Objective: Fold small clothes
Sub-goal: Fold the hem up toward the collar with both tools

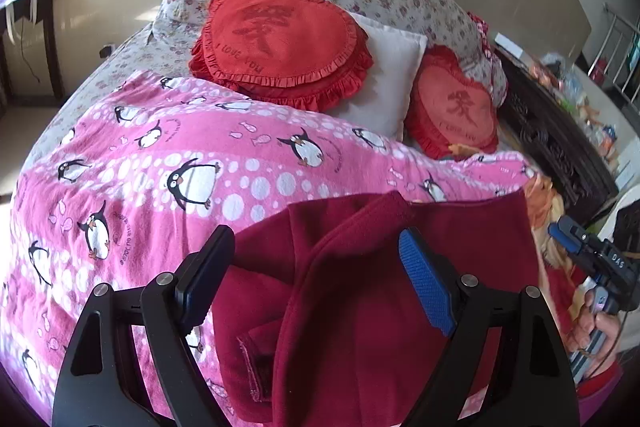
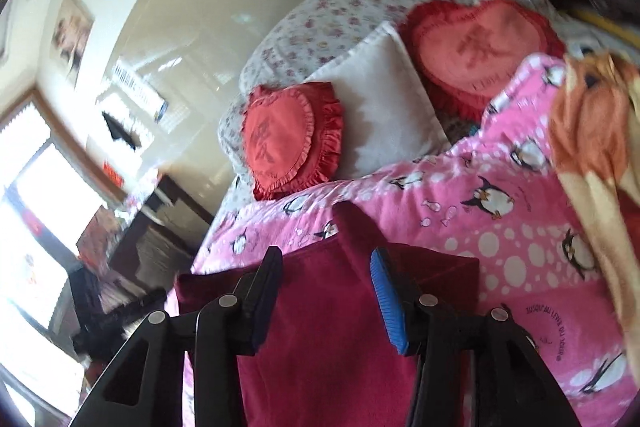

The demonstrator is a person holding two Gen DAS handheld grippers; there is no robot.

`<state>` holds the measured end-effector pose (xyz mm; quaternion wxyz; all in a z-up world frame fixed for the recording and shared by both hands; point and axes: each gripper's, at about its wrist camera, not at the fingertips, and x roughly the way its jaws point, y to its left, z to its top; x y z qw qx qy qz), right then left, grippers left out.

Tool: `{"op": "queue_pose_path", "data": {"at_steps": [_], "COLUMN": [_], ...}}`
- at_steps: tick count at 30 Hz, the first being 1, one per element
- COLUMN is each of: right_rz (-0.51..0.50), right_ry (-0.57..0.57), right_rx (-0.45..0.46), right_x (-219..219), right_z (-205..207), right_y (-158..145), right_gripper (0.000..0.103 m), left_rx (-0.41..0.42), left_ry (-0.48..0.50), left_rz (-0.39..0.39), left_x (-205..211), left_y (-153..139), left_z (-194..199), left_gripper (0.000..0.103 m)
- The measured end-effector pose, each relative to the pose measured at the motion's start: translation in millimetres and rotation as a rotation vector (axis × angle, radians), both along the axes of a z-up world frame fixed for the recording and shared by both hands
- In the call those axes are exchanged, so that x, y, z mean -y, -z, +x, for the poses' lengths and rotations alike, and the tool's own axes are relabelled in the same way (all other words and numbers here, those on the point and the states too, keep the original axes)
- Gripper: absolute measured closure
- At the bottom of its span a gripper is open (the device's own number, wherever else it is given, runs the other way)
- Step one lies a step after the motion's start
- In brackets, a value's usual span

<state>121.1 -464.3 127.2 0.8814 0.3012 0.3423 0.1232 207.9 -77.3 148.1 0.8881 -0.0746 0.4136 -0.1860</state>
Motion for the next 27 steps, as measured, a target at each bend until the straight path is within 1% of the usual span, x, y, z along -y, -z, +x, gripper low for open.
{"op": "queue_pose_path", "data": {"at_steps": [2, 3, 6, 8, 13, 17, 20, 22, 24, 27], "right_rz": [-0.068, -0.092, -0.148, -0.197, -0.265, -0.269, -0.258, -0.246, -0.249, -0.256], "right_ry": [-0.044, -0.059, -0.086, -0.058, 0.017, 0.031, 0.035, 0.036, 0.036, 0.037], "right_rx": [0.015, 0.006, -0.018, -0.040, -0.076, -0.131, -0.159, -0.155, -0.161, -0.140], "right_x": [-20, -28, -44, -45, -30, -23, -20, -17, -17, -16], "right_z": [1, 5, 16, 25, 48, 65, 71, 70, 67, 49], "right_y": [-2, 0, 15, 25, 49, 71, 84, 84, 79, 62], "right_gripper": [0.063, 0.065, 0.066, 0.067, 0.066, 0.067, 0.066, 0.066, 0.066, 0.066], "left_rx": [-0.004, -0.008, -0.033, -0.060, -0.105, -0.147, -0.125, -0.121, -0.132, -0.136], "left_ry": [0.006, -0.001, -0.053, -0.097, -0.193, -0.217, -0.208, -0.198, -0.193, -0.173], "left_rz": [0.012, 0.022, 0.063, 0.080, 0.077, 0.071, 0.095, 0.102, 0.087, 0.070], "left_x": [8, 12, 16, 15, 3, -2, 0, 0, -5, -13], "left_y": [7, 10, 25, 37, 57, 74, 79, 78, 74, 65], "left_z": [0, 1, 13, 26, 52, 63, 61, 59, 54, 40], "left_gripper": [0.019, 0.019, 0.019, 0.019, 0.019, 0.019, 0.019, 0.019, 0.019, 0.019]}}
